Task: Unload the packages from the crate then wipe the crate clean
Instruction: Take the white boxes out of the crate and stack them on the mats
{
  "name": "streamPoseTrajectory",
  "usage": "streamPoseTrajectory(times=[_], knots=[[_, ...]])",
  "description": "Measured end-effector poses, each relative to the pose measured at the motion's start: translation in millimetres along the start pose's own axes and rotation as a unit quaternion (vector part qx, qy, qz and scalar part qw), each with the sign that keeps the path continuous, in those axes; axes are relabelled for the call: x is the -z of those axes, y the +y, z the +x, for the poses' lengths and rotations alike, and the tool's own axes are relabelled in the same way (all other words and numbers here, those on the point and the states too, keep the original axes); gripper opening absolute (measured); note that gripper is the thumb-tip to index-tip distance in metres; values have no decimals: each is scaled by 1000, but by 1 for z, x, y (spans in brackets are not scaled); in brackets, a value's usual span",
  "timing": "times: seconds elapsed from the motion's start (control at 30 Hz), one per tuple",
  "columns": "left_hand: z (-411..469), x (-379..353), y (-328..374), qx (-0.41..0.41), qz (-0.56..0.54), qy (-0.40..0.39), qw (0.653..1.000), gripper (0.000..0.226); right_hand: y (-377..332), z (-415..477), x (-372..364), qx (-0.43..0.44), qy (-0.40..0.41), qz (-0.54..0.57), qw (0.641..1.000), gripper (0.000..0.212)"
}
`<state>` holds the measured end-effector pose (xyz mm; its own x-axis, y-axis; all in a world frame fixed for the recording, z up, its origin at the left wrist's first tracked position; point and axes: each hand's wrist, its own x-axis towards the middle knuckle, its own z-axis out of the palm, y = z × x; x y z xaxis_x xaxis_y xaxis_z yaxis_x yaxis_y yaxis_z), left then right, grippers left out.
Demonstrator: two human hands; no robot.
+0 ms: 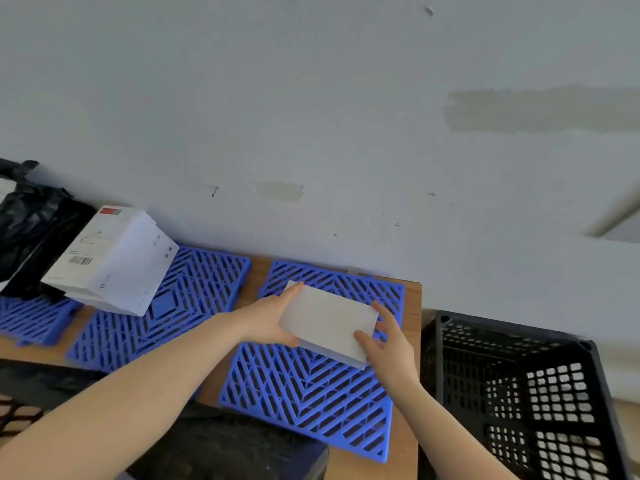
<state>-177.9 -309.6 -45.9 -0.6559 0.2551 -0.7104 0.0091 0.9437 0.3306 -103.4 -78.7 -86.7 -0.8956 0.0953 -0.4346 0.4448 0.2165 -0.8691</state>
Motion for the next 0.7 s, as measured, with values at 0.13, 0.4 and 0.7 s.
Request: streamPoseTrajectory(times=[0.13, 0.4, 0.7], knots=[[8, -7, -5, 16, 8, -23, 1000, 111, 8, -2, -13, -2, 19, -47, 999, 58], [9, -7, -5, 69, 59, -21, 996, 111, 10, 7, -23, 25, -7, -156, 987, 60], [10, -2, 0, 90, 97, -25, 991, 117, 7, 7, -25, 27, -31, -181, 983, 61]])
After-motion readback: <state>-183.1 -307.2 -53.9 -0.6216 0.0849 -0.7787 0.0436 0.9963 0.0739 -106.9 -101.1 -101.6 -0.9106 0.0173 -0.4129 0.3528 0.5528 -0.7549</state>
